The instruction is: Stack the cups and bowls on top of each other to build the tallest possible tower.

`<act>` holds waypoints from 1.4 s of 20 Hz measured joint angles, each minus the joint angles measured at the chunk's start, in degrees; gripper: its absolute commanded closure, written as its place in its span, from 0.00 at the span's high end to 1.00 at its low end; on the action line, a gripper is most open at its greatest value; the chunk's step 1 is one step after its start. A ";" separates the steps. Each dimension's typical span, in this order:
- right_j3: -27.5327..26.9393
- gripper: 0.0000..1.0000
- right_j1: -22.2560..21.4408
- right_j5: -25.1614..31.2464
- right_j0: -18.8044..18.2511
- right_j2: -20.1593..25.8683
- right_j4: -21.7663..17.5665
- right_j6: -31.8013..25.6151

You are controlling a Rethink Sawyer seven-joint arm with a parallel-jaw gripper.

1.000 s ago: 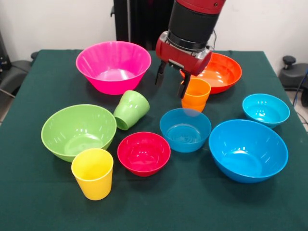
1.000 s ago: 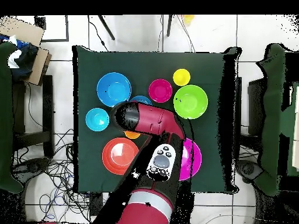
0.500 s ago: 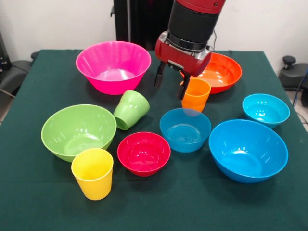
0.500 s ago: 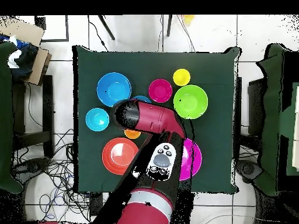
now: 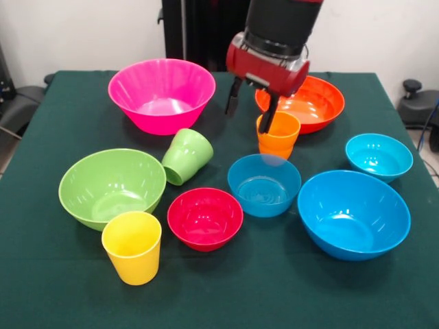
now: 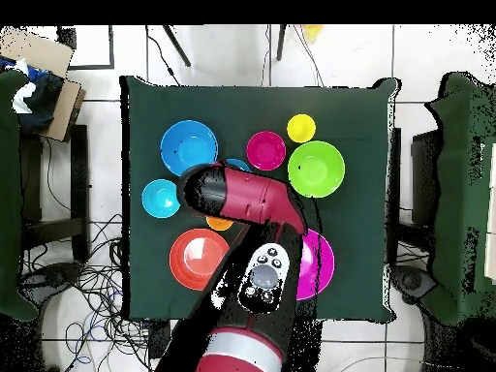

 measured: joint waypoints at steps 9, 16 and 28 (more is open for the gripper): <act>2.64 1.00 -5.37 2.53 3.36 -0.93 2.24 0.00; 4.34 1.00 -7.67 4.24 4.25 -1.62 3.06 0.00; 6.44 1.00 -9.20 4.43 4.08 -2.04 3.09 0.00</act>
